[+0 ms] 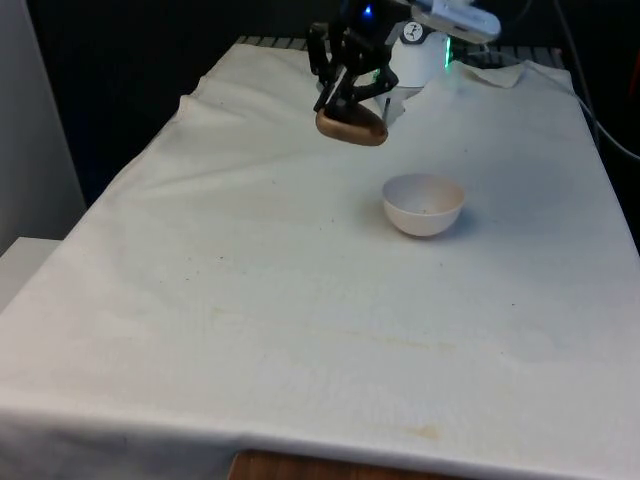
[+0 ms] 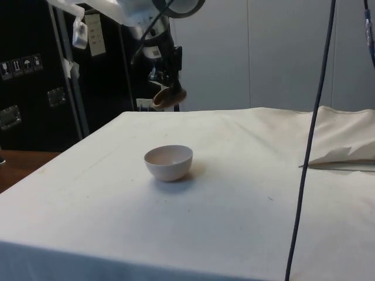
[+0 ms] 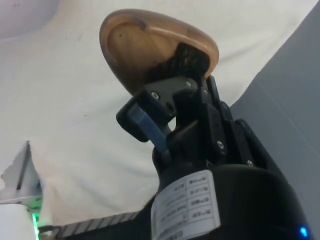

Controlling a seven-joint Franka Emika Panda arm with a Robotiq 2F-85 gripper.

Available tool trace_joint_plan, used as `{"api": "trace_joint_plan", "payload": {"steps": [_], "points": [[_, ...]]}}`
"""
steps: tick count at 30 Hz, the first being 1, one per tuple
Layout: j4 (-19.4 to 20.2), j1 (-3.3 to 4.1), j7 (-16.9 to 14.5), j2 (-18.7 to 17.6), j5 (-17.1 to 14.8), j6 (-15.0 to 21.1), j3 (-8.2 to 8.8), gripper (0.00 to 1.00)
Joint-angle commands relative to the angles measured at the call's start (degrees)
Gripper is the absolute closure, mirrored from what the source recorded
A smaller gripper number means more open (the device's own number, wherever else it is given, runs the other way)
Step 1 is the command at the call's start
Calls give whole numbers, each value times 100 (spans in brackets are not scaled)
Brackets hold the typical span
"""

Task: Pour the coffee beans from the cup into the bowl.

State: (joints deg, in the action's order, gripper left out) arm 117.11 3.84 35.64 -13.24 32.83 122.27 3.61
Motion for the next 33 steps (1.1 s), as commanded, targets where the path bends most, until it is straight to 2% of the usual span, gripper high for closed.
{"api": "trace_joint_plan", "payload": {"steps": [1,4,6,7,8,16,17,18,27,28,29,33], "points": [[29,40,138,23,126,-74,-23,100],[34,40,355,6,315,-195,-155,100],[34,40,413,0,367,-229,-183,100],[23,0,384,-6,338,-235,-223,100],[34,40,521,-17,458,-286,-252,100],[-17,46,991,-149,842,-579,-550,100],[6,0,945,-126,808,-533,-561,100],[-23,46,1037,-166,882,-607,-584,100],[-109,52,1513,-355,1255,-968,-922,100],[-97,6,1541,-361,1278,-974,-991,100],[-132,52,1599,-401,1324,-1054,-997,100],[-189,40,1713,-481,1450,-1243,-1129,100]]}}
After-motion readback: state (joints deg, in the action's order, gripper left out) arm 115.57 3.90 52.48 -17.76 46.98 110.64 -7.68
